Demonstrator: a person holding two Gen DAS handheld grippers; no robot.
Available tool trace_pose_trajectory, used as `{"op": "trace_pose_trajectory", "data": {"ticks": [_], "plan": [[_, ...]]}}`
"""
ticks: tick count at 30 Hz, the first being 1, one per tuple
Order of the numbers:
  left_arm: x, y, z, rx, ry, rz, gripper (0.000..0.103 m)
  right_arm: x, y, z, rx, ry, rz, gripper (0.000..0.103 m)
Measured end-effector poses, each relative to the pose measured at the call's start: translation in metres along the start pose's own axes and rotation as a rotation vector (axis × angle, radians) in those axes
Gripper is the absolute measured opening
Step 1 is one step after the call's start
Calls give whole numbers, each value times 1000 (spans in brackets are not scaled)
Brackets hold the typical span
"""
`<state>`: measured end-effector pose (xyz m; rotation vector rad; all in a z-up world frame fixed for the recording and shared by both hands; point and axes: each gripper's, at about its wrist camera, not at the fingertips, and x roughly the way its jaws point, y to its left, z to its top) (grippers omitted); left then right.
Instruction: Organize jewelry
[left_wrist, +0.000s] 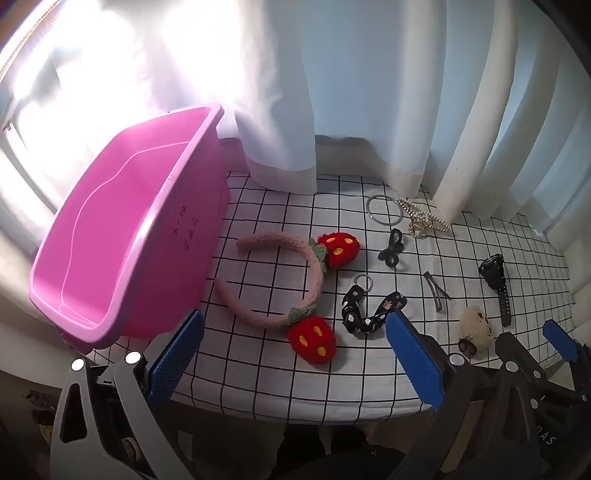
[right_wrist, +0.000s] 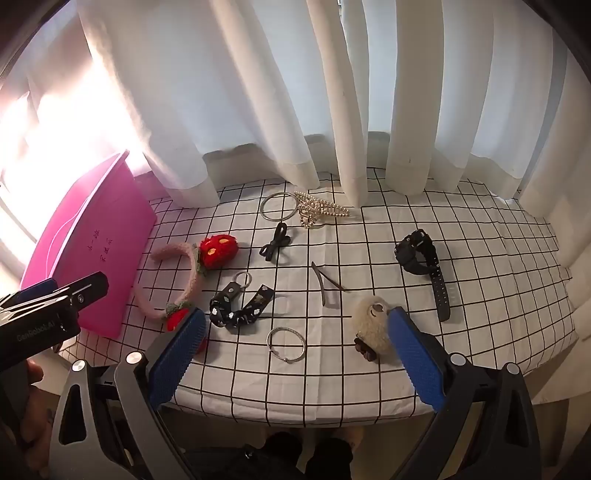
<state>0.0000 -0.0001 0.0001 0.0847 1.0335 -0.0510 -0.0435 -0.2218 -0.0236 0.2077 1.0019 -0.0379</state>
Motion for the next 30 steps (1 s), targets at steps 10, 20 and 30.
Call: {"op": "trace_pose_trajectory", "data": {"ticks": [10, 20, 30], "plan": [[-2, 0, -2, 2, 1, 1, 97, 0, -1, 0, 4, -1, 11, 94], [-1, 0, 0, 5, 5, 2, 97, 0, 0, 1, 8, -5, 12, 94], [0, 1, 0, 4, 7, 3, 97, 0, 1, 0, 10, -1, 15, 94]]}}
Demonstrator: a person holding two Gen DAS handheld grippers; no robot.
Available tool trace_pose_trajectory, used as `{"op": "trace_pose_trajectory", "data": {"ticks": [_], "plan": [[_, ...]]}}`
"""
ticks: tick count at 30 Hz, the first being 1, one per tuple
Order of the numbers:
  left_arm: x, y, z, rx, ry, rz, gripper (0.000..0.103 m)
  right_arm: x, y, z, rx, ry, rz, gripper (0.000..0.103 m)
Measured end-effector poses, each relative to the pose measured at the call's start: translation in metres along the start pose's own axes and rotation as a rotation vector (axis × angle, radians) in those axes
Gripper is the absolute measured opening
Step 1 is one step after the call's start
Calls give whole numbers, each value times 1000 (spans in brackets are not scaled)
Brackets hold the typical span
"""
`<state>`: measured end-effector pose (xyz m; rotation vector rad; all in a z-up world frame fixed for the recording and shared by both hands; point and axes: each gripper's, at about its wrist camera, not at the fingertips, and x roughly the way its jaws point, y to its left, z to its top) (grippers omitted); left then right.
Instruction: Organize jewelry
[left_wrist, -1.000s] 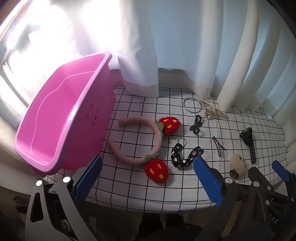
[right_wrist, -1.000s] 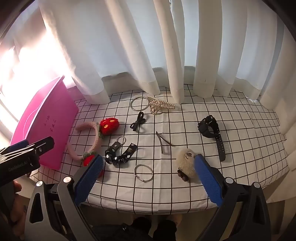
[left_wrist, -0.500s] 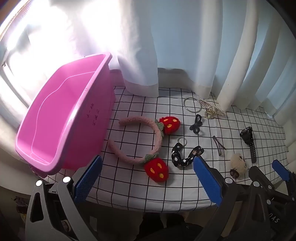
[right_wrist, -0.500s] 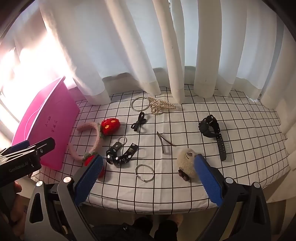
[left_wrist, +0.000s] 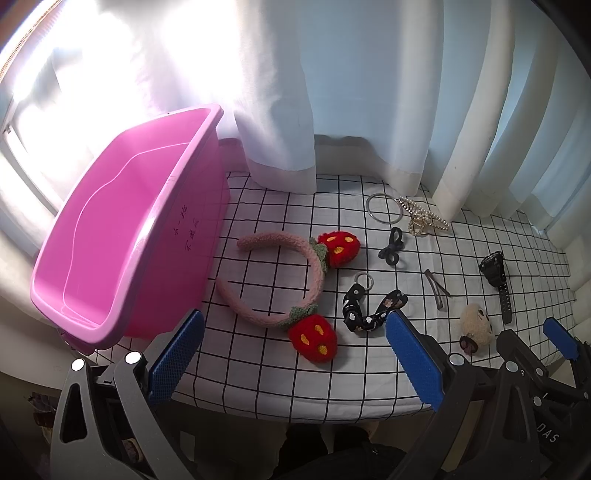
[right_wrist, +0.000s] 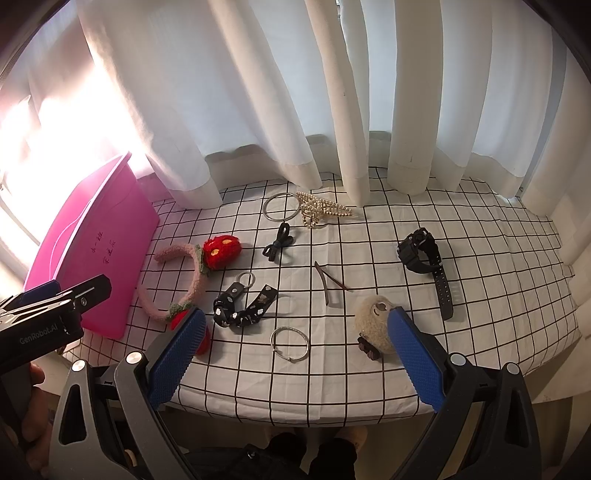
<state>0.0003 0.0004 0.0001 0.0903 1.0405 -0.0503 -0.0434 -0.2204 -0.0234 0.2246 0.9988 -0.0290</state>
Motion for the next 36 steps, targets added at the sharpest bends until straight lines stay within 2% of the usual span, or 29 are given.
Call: {"op": "trace_pose_trajectory", "data": {"ticks": [36], "plan": [[1, 11, -4, 15, 5, -20, 97, -4, 10, -9, 34, -8, -7, 94]]}}
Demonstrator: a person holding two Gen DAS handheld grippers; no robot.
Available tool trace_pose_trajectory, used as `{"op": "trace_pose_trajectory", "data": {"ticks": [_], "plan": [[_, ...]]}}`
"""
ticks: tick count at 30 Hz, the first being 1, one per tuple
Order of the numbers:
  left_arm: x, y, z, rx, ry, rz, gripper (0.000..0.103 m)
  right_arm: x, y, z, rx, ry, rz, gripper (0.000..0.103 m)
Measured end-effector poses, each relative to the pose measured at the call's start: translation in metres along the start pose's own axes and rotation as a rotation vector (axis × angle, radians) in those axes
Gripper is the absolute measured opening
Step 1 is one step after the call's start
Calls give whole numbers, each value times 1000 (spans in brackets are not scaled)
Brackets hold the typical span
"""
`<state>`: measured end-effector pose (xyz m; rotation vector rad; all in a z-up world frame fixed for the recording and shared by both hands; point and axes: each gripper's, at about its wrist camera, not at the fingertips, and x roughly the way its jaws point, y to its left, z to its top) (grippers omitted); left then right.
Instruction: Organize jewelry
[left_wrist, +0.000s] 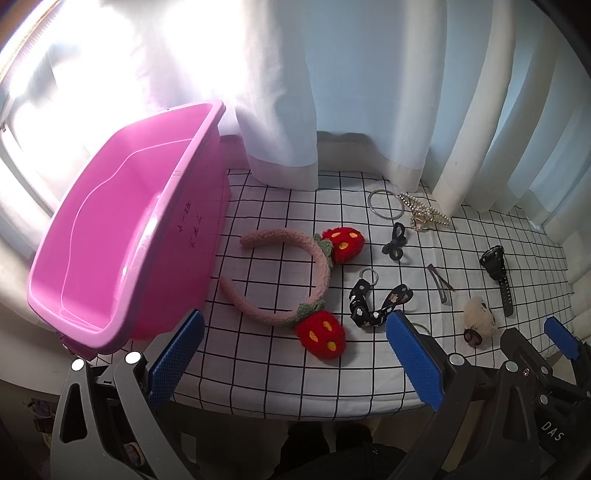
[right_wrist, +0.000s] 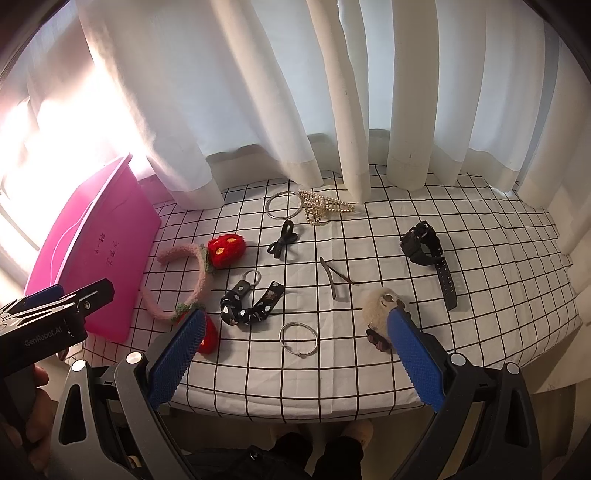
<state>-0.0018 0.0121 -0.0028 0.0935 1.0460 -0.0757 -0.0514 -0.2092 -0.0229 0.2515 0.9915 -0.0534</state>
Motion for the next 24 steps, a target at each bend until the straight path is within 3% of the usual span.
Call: {"op": "trace_pose_trajectory", "data": {"ticks": [16, 24], "plan": [[72, 21, -42, -15, 84, -70, 97, 38, -41, -56, 139, 69, -70, 94], [102, 21, -63, -22, 84, -108, 97, 55, -68, -70, 123, 50, -131, 94]]}}
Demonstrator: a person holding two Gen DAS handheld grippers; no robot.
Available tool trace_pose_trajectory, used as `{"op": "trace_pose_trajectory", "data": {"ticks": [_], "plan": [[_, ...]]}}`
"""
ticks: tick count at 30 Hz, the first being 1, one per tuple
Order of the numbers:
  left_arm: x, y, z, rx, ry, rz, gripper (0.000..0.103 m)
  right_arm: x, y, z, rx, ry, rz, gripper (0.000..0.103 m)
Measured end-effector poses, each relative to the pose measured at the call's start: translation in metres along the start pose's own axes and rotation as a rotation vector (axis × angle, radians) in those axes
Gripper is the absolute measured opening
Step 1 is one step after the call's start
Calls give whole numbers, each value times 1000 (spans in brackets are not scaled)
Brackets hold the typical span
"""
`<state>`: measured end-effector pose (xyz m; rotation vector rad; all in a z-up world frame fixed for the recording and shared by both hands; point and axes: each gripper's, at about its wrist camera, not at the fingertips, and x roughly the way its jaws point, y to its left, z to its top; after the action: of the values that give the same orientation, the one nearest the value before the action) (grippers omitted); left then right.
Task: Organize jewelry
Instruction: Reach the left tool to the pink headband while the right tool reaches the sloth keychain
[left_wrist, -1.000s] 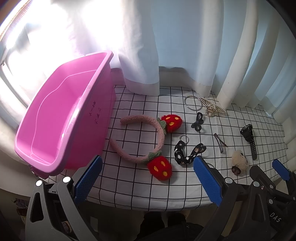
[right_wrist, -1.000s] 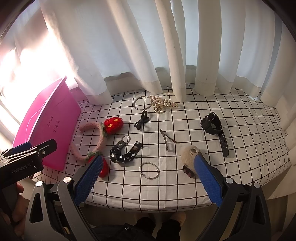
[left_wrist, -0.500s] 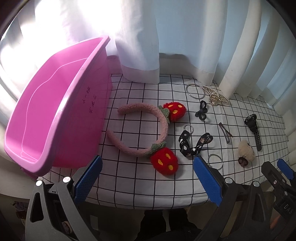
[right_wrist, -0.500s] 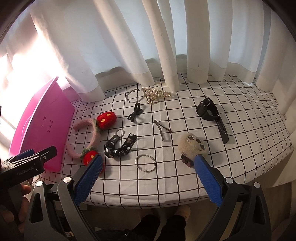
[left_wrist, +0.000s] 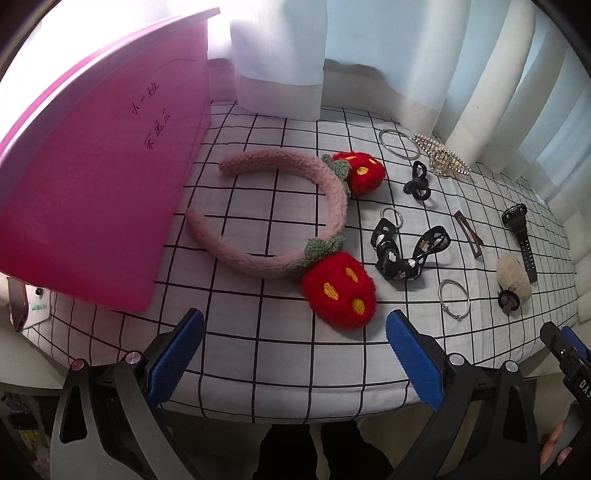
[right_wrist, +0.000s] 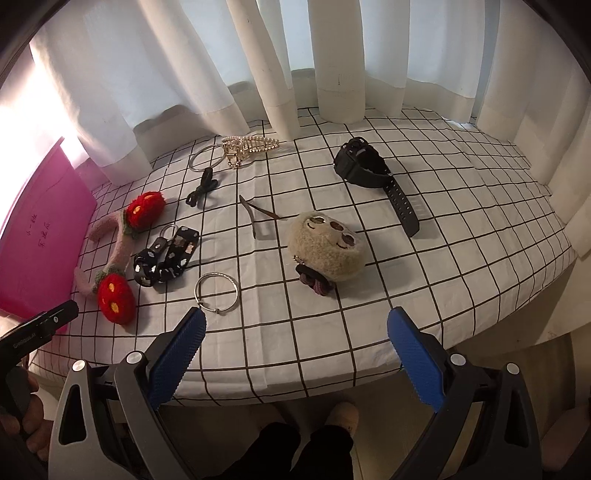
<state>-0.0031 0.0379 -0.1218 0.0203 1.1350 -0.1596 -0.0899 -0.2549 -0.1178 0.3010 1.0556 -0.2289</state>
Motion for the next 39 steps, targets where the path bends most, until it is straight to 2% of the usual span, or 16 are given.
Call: {"op": "trace_pose_trajectory", "data": {"ticks": [8, 15, 20, 30, 39], "plan": [[16, -9, -10, -57, -53, 59, 97, 31, -17, 9, -40, -3, 41, 94], [31, -19, 22, -63, -120, 90, 97, 56, -21, 23, -78, -17, 82, 94], [52, -23, 39, -30, -104, 97, 97, 70, -23, 33, -70, -18, 91, 94], [85, -19, 50, 27, -59, 93, 97, 91, -22, 42, -64, -5, 51, 94], [107, -20, 53, 58, -30, 85, 97, 112, -21, 44, -84, 33, -58, 94]]}}
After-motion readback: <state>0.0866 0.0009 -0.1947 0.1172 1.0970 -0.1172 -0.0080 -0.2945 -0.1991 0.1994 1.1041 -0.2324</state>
